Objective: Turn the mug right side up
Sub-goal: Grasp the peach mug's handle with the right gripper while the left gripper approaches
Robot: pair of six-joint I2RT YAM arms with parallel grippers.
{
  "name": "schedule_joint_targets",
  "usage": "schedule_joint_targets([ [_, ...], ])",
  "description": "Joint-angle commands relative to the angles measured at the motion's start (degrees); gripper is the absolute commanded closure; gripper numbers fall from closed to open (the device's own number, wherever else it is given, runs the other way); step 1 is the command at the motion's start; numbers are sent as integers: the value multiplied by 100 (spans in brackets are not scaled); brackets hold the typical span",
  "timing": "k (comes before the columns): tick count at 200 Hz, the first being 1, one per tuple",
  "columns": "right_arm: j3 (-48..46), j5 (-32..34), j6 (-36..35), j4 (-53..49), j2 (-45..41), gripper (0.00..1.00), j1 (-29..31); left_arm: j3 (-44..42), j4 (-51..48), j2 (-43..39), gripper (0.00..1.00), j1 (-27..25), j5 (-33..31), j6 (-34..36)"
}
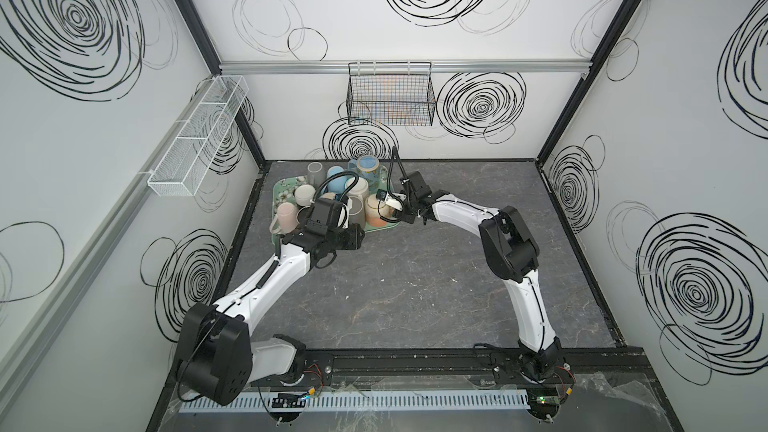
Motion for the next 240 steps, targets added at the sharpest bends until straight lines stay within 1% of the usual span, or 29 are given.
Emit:
schedule_joint_targets([
  [1, 105, 122, -316, -324, -39, 57, 104, -282, 330, -297, 54, 16, -230, -110],
  [24, 10, 366, -349, -283, -129, 68, 167, -425, 435, -338, 54, 87, -252, -138],
  [37, -52, 349, -367, -270, -176, 74, 204, -462, 484, -321, 54, 90, -270, -140],
  [66, -157, 277, -368, -266, -245, 82, 310, -557, 586, -314, 54, 95, -311, -202],
  [91, -260, 259, -323, -269, -299, 82, 398, -723, 680, -438, 53, 93, -337, -275],
  [109, -338, 233, -345, -260, -310, 76, 474, -837, 705, -540, 53, 100, -346, -293],
  [123, -330, 258, -405, -308, -293, 76, 546, -897, 712, -598, 53, 124, -338, -307],
  [146, -170, 148, -284, -528, -262, 83, 636, -945, 687, -678, 53, 173, -329, -313],
  [151, -111, 84, -214, -600, -270, 86, 646, -955, 684, -693, 52, 169, -330, -312],
  [164, -18, -52, -47, -735, -282, 91, 651, -997, 694, -736, 52, 194, -327, -328],
  [193, -76, -140, 136, -885, -401, 100, 677, -1151, 783, -827, 52, 258, -264, -383],
  [217, -439, -31, 273, -707, -601, 100, 707, -1260, 862, -874, 52, 339, -190, -400],
  [240, -929, 94, 877, -200, -896, 100, 691, -1345, 946, -929, 52, 402, -121, -396],
])
